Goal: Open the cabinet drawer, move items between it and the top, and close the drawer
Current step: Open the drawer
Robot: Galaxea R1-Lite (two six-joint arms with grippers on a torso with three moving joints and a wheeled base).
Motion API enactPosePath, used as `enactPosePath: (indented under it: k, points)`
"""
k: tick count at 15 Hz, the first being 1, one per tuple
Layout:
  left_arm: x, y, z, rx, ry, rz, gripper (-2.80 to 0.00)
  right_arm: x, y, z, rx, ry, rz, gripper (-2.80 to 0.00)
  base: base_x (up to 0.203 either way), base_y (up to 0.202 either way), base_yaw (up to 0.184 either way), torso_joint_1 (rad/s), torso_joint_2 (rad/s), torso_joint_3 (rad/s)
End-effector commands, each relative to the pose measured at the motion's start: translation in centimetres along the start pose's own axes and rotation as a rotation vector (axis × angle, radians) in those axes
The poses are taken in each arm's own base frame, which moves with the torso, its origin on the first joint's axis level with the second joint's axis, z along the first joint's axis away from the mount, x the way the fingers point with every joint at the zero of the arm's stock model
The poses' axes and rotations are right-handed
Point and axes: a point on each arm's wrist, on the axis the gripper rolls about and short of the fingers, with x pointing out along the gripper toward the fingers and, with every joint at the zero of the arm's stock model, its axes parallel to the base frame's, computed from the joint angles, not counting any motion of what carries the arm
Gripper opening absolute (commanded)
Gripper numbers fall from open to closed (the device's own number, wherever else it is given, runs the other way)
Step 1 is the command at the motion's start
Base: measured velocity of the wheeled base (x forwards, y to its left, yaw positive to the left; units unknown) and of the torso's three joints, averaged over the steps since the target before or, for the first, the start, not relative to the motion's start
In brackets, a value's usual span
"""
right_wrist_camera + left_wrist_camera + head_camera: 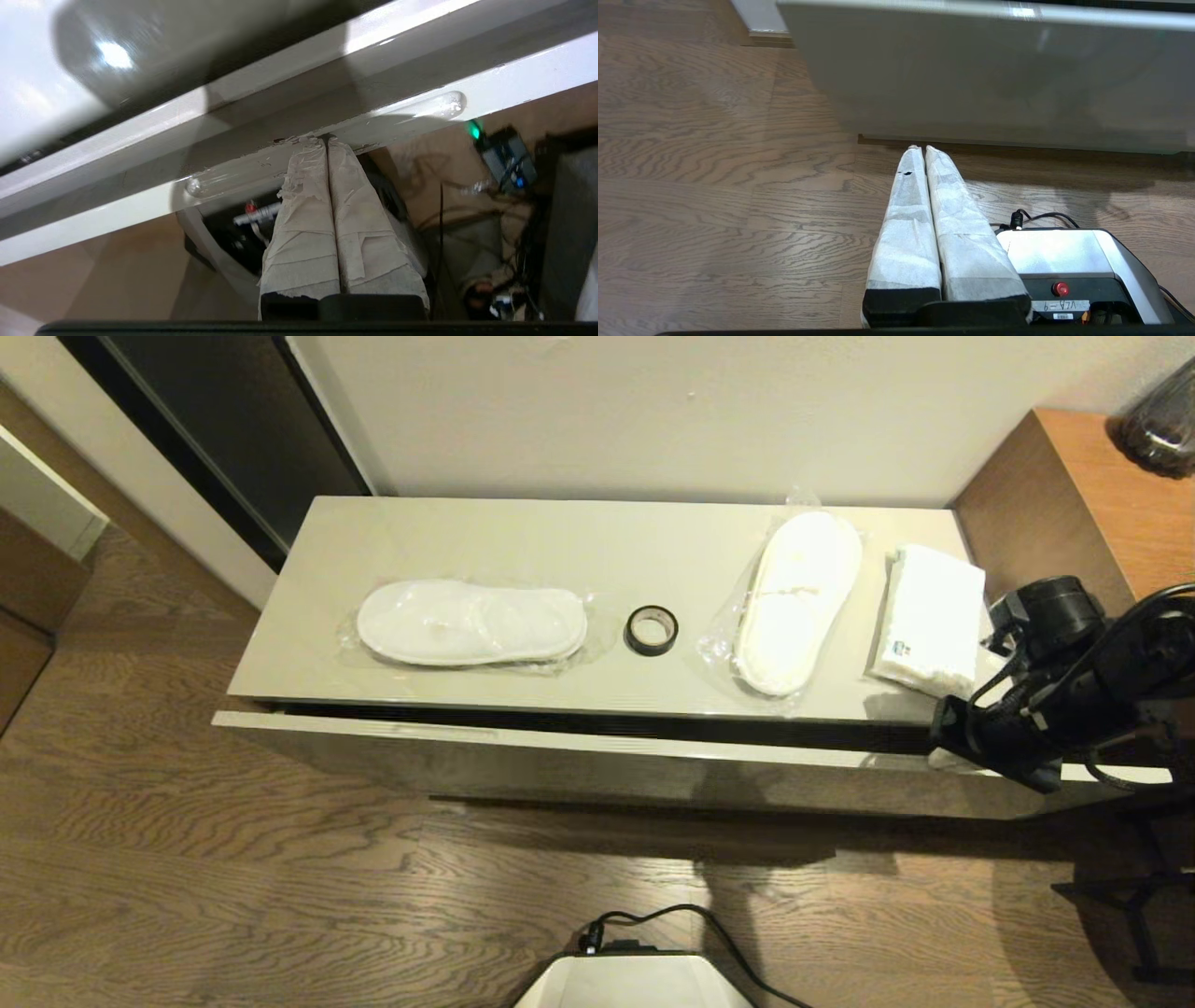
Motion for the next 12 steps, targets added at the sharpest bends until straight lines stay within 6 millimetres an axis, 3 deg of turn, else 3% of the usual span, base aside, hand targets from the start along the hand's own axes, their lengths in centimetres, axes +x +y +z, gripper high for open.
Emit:
enactPosePath:
  k: [1, 8, 10, 12]
  points:
    - [0.0, 0.0, 0.0, -0.002, 0.000, 0.000, -2.80, -1.1, -0.8, -2.0, -0.001, 0.002, 0.017, -2.80, 0.000, 0.000, 0.000, 0.000, 0.00, 0.000]
    - [0.0, 0.0, 0.0, -0.001, 0.000, 0.000, -2.80, -10.7, -3.7, -10.0, -0.064, -0.041, 0.117, -2.80, 0.000, 0.000, 0.000, 0.000, 0.00, 0.000]
    - [0.0, 0.0, 0.0, -0.002, 0.000, 0.000, -2.80, -13.8, -4.4, -11.3, -0.095, -0.064, 0.133, -2.80, 0.000, 0.000, 0.000, 0.000, 0.00, 0.000]
    - [0.0, 0.0, 0.0, 0.000, 0.000, 0.000, -2.80, -15.8, -4.2, -10.9, -0.145, -0.087, 0.139, -2.80, 0.000, 0.000, 0.000, 0.000, 0.00, 0.000]
